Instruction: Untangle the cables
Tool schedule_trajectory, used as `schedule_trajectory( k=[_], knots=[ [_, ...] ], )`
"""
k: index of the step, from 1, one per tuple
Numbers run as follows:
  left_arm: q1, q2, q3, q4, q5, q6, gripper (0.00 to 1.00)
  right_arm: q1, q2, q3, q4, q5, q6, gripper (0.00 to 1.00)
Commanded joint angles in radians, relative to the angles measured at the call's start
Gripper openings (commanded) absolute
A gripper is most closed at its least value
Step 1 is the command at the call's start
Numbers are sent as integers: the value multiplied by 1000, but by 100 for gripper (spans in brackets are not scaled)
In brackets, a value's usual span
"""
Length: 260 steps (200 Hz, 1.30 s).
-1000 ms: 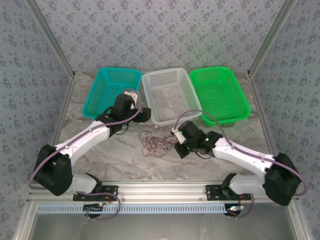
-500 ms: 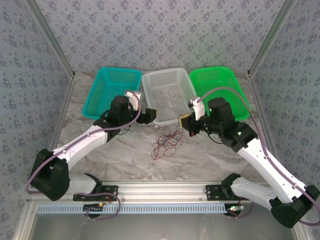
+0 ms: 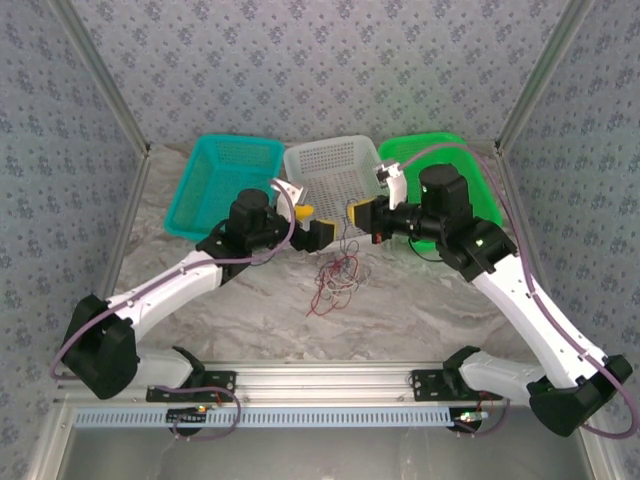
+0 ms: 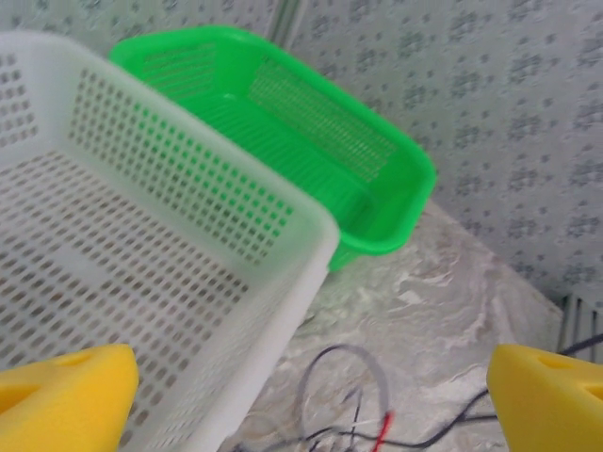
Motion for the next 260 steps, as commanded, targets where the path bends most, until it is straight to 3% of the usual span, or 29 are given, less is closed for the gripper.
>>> schedule_trajectory(
  k=[1,90,153,194,231,260],
  knots=[
    [-12,6,38,67,68,10,94,-6,22,35,-14,27,61,2],
    [-67,-3,4,142,127,15,92,-17,53,1,15,139,164,2],
    [-83,80,56,146,100,15,87,-22,59,-19,36,133,217,2],
    [-94,146,97,166,97,-4,69,-24,55,-29,36,137,231,3],
    [-94,161,109,176,86,-11,34,-30,49,-36,15,149,226,5],
    [-95,146,102,139,77,7,20,-50,37,-46,1,158,231,6]
  ],
)
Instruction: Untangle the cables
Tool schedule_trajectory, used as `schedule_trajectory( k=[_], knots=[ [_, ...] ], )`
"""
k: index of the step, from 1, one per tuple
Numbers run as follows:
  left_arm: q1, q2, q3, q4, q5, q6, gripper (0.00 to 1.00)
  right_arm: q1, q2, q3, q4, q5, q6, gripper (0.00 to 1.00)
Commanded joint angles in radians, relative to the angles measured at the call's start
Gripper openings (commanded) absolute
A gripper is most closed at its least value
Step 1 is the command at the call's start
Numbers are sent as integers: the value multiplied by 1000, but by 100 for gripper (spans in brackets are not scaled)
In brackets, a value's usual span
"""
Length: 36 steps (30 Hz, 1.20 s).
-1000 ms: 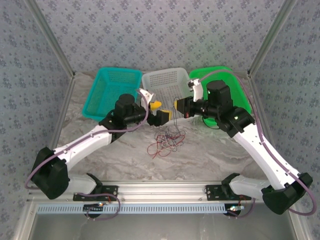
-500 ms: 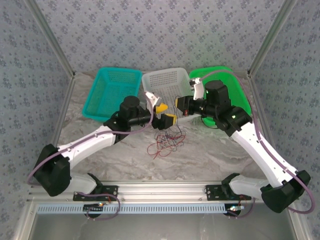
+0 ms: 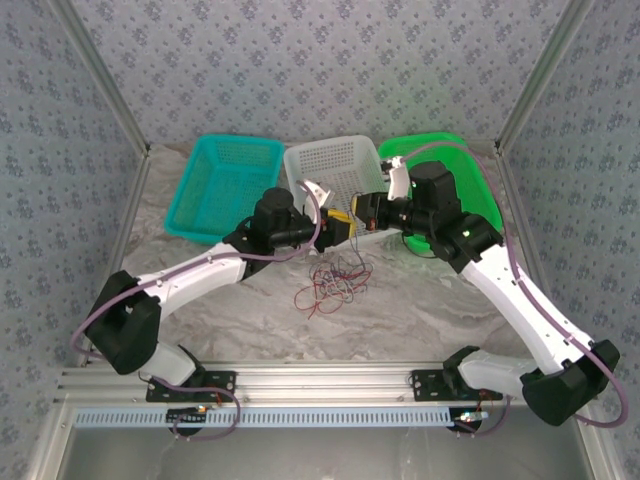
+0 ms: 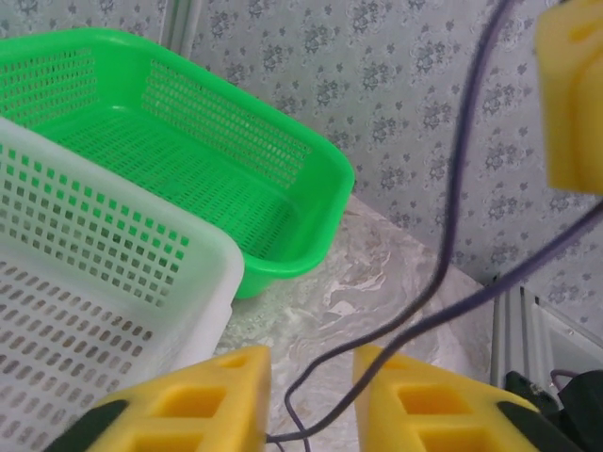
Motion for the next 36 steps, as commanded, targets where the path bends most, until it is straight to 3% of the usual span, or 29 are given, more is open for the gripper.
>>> schedule_trajectory(
  k=[1,4,8,11,12,13,14,16,20,25,29,36],
  knots=[
    [-6,-15,35,-3,-6,15,20,-21,-23,-17,-21,24,16,6],
    [-6,-20,32,-12,-3,14,14,-34,-30,-28,-16,27,26,7],
    [-6,-29,39,-29,-18,16,7,-44,-32,-34,-37,50,30,16],
    [-5,-43,67,-110,-70,53,5,-56,-37,-34,-75,93,35,35],
    [-6,-48,84,-148,-87,71,4,-59,-39,-34,-86,106,38,44],
    [-6,-51,106,-196,-103,92,2,-64,-42,-34,-108,132,40,64],
    [-5,-55,124,-238,-114,115,2,-67,-45,-60,-124,156,41,75],
    [-6,-62,156,-291,-125,141,1,-78,-60,-77,-148,201,40,88],
    [-5,-77,202,-347,-131,141,1,-86,-102,-124,-149,266,-23,89],
    [-1,-88,254,-362,-90,95,1,-86,-130,-227,-110,227,-119,86],
    [6,-82,292,-366,-49,57,1,-57,-138,-317,35,135,-122,85],
    [12,-85,330,-353,14,12,1,-12,-88,-418,239,165,-122,86]
  ],
)
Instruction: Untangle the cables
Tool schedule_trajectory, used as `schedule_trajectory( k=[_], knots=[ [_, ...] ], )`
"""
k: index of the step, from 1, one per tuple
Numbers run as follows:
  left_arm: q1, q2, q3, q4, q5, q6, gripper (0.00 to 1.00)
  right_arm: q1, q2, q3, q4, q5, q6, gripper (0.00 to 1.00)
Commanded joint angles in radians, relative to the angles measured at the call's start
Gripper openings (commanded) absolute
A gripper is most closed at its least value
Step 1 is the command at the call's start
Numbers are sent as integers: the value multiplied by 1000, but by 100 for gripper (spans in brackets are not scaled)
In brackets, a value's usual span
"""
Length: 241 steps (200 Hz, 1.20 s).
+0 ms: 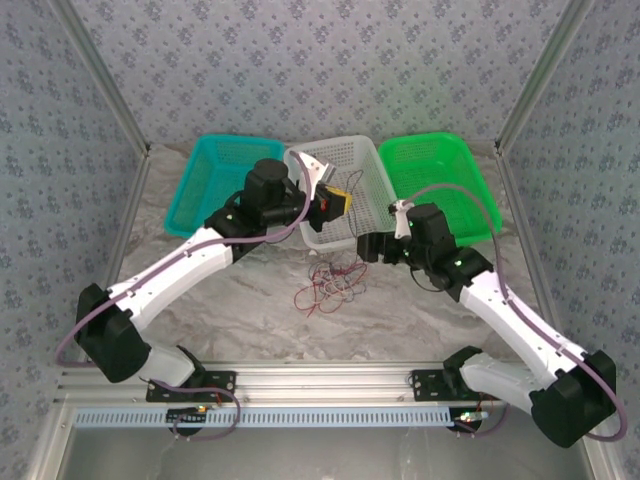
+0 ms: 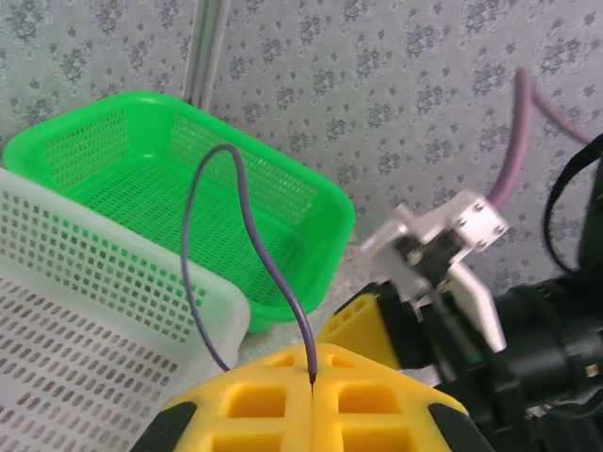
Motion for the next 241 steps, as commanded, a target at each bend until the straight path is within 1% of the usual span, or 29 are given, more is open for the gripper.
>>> schedule_trajectory(
  k=[1,21,45,64,103,124,149,172,201,220,227,241],
  knots=[
    [4,-32,47,9,57,-35,1,3,38,-21,153,-12,-15,86],
    [5,-43,34,21,58,-49,2,14,93,-20,213,-72,-12,84],
    [5,-62,18,32,51,-56,2,21,139,-18,204,-61,-10,79],
    [6,-78,18,32,47,-54,2,21,153,-41,232,-55,5,77],
    [9,-122,27,25,46,-30,2,23,180,-39,239,20,37,71],
    [14,-150,37,17,38,-20,2,30,211,-28,223,33,38,68],
    [27,-179,49,54,16,-17,2,74,267,7,193,46,17,65],
    [43,-181,111,63,9,2,2,122,313,30,149,103,8,63],
    [60,-171,225,39,48,22,2,141,320,-1,141,180,57,57],
    [60,-176,265,45,67,18,2,139,326,-23,130,251,111,56],
    [61,-178,271,57,76,9,2,136,333,-24,115,276,137,54],
    [61,-184,277,75,86,-1,2,136,355,-19,103,272,161,53]
  ],
)
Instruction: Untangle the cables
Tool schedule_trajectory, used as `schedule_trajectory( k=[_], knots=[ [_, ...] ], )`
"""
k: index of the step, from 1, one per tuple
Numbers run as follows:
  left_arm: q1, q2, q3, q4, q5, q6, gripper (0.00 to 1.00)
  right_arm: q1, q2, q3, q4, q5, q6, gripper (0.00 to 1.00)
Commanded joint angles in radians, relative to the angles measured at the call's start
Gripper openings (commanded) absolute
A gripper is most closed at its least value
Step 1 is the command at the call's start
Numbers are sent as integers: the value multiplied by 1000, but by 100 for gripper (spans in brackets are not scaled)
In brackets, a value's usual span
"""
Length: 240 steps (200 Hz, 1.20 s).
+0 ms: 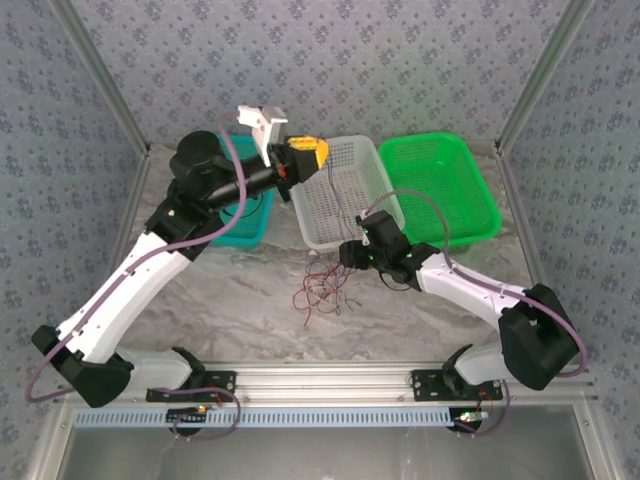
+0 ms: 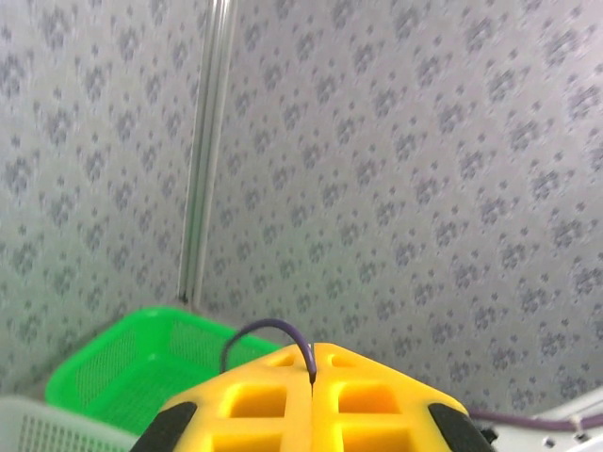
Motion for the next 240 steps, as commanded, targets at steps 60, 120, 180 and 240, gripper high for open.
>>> schedule_trajectory(
  k=[60,120,180,240],
  knots=[
    [19,-10,201,-24,-22,67,2,49,94,-84,-45,91,129,54],
    [41,48,267,-93,-52,110,3,2,-28,-127,-136,158,120,58],
    [88,99,412,-137,-68,138,3,-33,27,-255,-93,117,144,63],
    [93,245,718,-254,-47,179,3,-26,31,-324,-28,128,192,66]
  ],
)
